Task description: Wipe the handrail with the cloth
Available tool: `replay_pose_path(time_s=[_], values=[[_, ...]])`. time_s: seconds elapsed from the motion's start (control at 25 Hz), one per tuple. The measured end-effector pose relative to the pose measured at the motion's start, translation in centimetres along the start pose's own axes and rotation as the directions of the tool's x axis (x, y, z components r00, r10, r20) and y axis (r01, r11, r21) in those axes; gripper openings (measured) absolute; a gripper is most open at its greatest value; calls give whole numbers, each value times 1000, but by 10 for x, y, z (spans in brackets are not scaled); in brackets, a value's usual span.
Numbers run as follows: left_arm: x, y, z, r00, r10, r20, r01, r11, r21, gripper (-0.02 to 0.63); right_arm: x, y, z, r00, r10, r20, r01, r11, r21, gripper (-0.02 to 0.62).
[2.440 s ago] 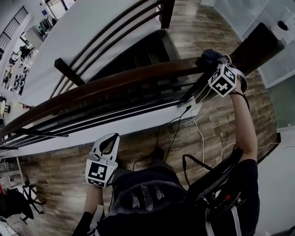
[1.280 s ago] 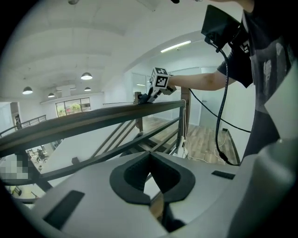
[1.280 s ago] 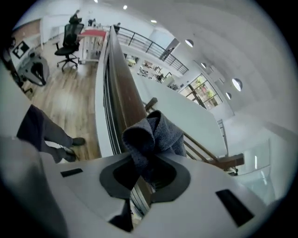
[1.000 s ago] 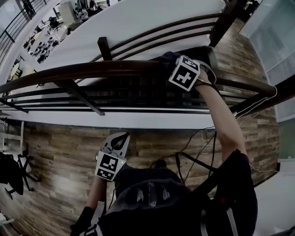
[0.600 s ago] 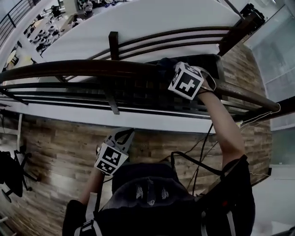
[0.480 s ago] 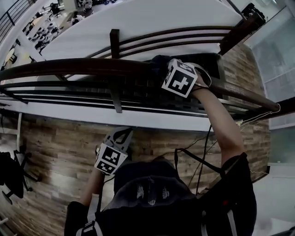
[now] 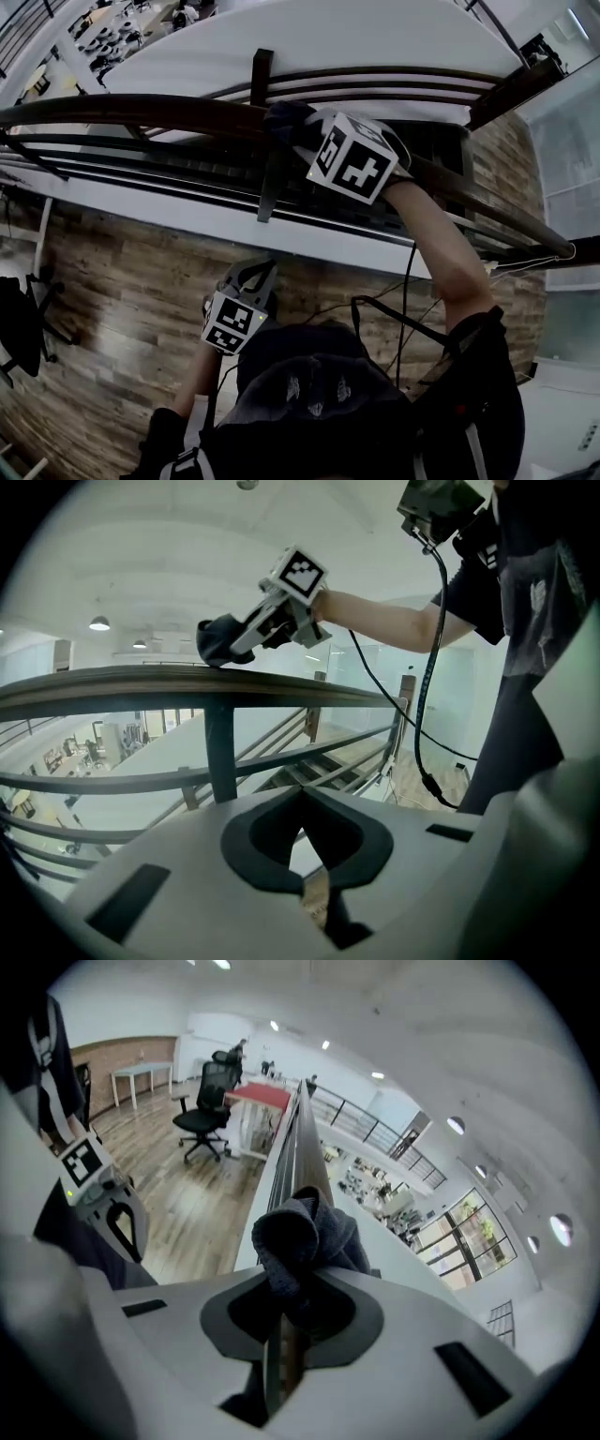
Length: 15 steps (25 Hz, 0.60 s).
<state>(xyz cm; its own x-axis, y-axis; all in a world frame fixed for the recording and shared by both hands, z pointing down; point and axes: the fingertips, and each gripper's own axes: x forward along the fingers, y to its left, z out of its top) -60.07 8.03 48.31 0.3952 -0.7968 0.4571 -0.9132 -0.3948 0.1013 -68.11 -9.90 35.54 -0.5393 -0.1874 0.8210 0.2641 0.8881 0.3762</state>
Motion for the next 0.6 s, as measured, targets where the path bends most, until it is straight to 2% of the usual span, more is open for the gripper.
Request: replay_pose_path(time_s=[0.12,0.2,0.28,0.36,0.44,0.52,0.6], values=[[-8,7,-17,1000,14,-27,-15,1000,-28,8,-19,53,-8,983,39,178,-68,985,160,41],[-10,11,-37,997,24,-73,-28,998,-55,8,3,84,-51,985,62,161,-103,960,262,41],[-9,13,-52,992,23,-123,-32,997,-68,8,45,89,-104,999,16,48,-29,954,300,41],[-8,14,-58,988,21,-156,-32,997,-67,8,84,69,-141,995,-92,-34,99,940,325,41],[-6,14,-57,986,19,-168,-30,997,-65,8,111,41,-155,980,-192,-46,194,893,407,41],[-5,14,-62,983,19,-180,-32,997,-69,8,137,28,-155,974,-221,-40,213,850,481,41],[-5,14,-72,978,22,-208,-36,997,-63,8,165,31,-150,975,-213,-60,217,866,450,41]])
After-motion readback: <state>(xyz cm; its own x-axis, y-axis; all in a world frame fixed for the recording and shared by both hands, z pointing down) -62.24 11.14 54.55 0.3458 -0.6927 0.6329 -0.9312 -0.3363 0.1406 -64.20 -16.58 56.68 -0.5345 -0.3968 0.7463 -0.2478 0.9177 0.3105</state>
